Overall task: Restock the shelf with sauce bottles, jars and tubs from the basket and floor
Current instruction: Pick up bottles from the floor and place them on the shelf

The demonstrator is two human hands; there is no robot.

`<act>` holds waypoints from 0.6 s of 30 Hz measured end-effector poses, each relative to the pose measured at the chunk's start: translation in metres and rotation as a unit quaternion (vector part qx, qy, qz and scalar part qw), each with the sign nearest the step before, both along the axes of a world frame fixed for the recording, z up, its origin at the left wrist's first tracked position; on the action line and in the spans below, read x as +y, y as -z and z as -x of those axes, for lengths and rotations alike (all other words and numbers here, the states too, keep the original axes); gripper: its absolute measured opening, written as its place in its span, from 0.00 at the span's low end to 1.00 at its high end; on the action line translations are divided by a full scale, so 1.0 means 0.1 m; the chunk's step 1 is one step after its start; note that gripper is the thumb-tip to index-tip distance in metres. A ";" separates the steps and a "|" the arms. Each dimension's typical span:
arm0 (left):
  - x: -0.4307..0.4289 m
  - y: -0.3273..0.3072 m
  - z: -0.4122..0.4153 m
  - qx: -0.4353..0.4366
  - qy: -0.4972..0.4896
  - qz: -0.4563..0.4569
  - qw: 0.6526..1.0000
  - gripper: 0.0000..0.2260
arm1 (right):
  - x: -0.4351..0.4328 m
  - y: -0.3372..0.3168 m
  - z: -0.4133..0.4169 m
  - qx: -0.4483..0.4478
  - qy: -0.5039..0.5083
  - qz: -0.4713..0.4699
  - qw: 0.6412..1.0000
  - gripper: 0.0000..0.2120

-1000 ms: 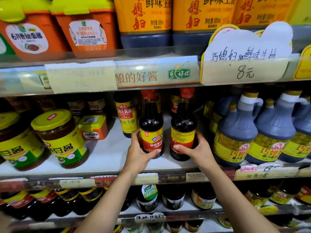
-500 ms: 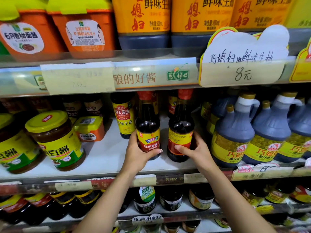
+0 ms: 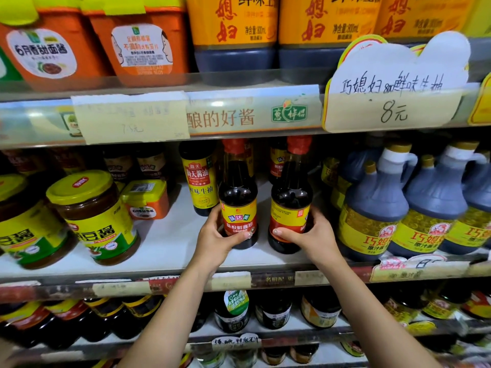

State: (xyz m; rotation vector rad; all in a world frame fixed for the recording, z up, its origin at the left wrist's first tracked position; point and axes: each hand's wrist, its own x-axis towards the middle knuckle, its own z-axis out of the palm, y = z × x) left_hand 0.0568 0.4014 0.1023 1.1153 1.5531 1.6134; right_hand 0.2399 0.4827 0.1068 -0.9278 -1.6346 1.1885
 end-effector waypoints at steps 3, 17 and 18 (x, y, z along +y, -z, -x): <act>0.00 0.00 0.00 -0.004 0.002 0.001 1.000 0.32 | 0.00 0.01 0.03 -0.022 0.025 -0.008 0.999 0.33; -0.01 0.00 0.00 -0.012 0.018 -0.001 1.000 0.32 | 0.04 -0.01 -0.08 0.071 -0.064 0.053 0.994 0.29; -0.01 -0.01 -0.01 -0.013 0.020 -0.001 1.000 0.32 | 0.04 -0.01 -0.07 0.063 -0.060 0.048 0.995 0.31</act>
